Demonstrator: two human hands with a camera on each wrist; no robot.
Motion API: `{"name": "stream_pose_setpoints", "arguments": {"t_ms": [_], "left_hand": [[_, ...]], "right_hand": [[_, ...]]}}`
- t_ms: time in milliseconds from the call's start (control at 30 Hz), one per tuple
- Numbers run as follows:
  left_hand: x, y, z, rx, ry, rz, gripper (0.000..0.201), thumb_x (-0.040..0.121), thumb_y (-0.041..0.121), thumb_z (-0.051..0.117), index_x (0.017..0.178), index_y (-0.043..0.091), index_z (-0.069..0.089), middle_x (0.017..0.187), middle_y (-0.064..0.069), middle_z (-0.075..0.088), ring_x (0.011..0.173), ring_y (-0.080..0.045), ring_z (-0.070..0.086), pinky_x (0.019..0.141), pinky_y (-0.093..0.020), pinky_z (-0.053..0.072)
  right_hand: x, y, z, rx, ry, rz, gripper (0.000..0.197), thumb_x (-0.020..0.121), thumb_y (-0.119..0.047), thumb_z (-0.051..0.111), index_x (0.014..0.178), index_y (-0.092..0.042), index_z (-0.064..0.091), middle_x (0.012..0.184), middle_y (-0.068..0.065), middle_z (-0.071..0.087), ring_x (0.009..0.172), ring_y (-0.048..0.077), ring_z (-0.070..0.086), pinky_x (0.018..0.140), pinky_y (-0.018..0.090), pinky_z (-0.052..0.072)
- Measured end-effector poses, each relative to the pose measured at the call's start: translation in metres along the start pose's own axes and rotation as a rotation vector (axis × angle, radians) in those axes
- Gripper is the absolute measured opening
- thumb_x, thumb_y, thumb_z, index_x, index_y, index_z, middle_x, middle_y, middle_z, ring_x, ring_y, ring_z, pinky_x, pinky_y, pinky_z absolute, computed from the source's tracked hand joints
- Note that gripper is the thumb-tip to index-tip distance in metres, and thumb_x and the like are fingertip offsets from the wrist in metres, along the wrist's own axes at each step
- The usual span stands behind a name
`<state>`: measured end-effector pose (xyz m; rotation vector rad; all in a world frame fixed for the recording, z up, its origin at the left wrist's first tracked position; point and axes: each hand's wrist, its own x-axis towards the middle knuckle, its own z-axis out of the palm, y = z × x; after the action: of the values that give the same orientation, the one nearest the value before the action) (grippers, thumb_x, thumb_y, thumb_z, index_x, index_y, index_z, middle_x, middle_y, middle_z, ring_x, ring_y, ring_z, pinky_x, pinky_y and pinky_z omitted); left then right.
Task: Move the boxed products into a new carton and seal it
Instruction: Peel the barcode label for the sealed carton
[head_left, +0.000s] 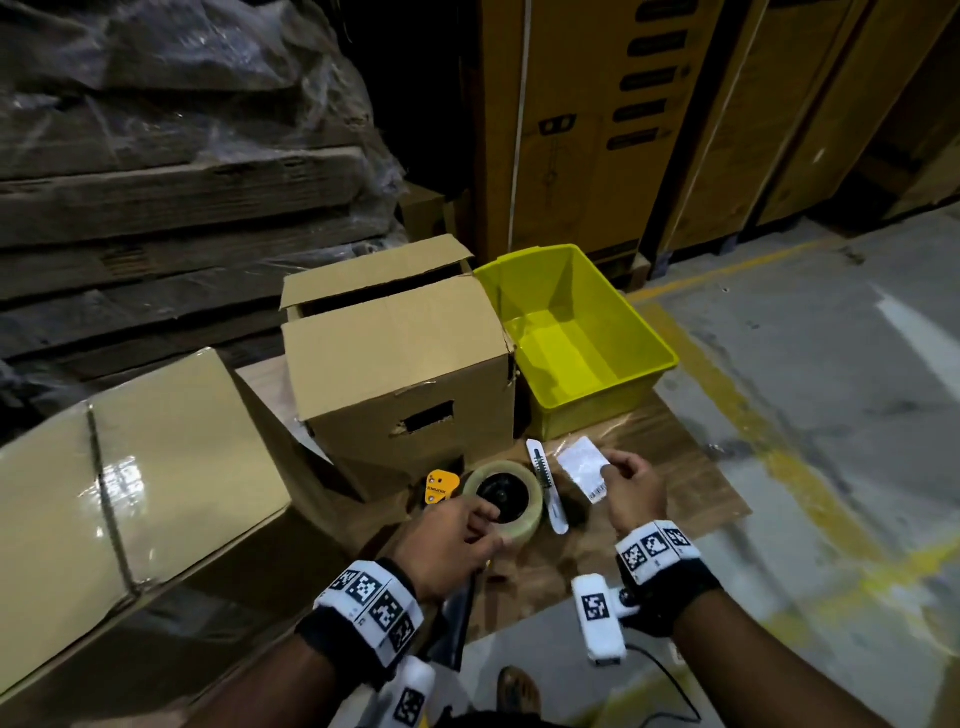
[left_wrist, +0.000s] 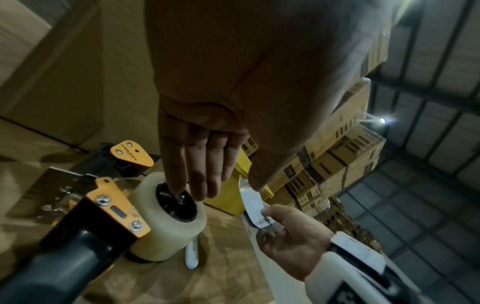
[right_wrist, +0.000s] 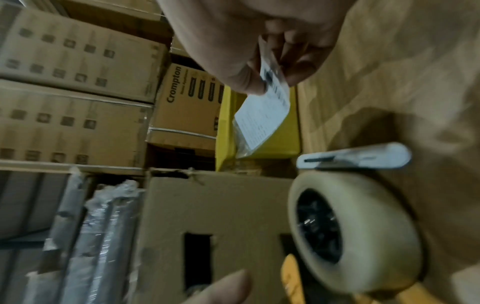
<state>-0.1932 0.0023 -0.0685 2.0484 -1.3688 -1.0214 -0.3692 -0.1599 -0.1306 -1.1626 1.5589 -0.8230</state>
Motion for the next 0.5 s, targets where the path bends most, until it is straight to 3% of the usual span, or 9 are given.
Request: {"name": "stream_pose_setpoints", "arguments": {"t_ms": [100,167,233,300,367,500], "left_hand": [[-0.002,0.001,-0.01,-0.116,0.057,-0.032,0.04,0.09,0.039,0.069,0.121,0.015,0.061,0.097,0.007,0.071,0.09,-0.005,0.067,0.083,-0.026,0.055],[-0.007,0.003,-0.02,-0.236,0.133,-0.061,0.049,0.085,0.049,0.07,0.12,0.017,0.061,0.095,0.005,0.072,0.088,-0.006,0.069,0.083,-0.03,0.057],[-0.011,0.004,-0.031,-0.394,0.212,-0.093,0.056,0.081,0.052,0.073,0.122,0.015,0.063,0.095,-0.001,0.073,0.089,-0.014,0.071,0.083,-0.04,0.059],[-0.02,0.008,-0.044,-0.551,0.313,-0.125,0.041,0.087,0.033,0.075,0.118,0.008,0.065,0.095,-0.009,0.074,0.085,-0.02,0.073,0.077,-0.039,0.061],[-0.035,0.011,-0.06,-0.686,0.419,-0.129,0.024,0.088,0.016,0.072,0.108,0.002,0.067,0.089,-0.013,0.075,0.077,-0.02,0.072,0.068,-0.033,0.06],[-0.075,0.005,-0.091,-0.709,0.589,-0.099,0.006,0.09,0.005,0.068,0.092,0.0,0.069,0.083,-0.018,0.074,0.073,-0.021,0.072,0.063,-0.031,0.061]], "right_hand": [[-0.02,-0.017,0.007,0.157,-0.183,-0.029,0.025,0.084,0.006,0.058,0.085,-0.015,0.07,0.094,0.011,0.072,0.086,0.026,0.066,0.075,0.038,0.056],[-0.043,-0.028,0.014,0.24,-0.321,-0.03,0.021,0.086,0.006,0.059,0.091,-0.011,0.069,0.097,0.012,0.071,0.082,0.023,0.065,0.061,0.029,0.054],[-0.068,-0.039,0.023,0.296,-0.466,-0.047,0.014,0.085,0.001,0.064,0.096,-0.007,0.068,0.102,0.015,0.07,0.082,0.022,0.063,0.058,0.027,0.051],[-0.092,-0.051,0.032,0.324,-0.593,-0.065,0.014,0.085,0.001,0.065,0.098,-0.005,0.066,0.097,0.018,0.071,0.08,0.024,0.063,0.059,0.029,0.052],[-0.114,-0.062,0.041,0.323,-0.693,-0.065,0.015,0.086,0.005,0.063,0.097,-0.004,0.065,0.089,0.012,0.072,0.075,0.018,0.065,0.056,0.024,0.052],[-0.15,-0.076,0.062,0.294,-0.891,-0.1,0.017,0.084,0.004,0.067,0.1,-0.002,0.065,0.09,0.014,0.072,0.076,0.02,0.067,0.06,0.026,0.055]]}}
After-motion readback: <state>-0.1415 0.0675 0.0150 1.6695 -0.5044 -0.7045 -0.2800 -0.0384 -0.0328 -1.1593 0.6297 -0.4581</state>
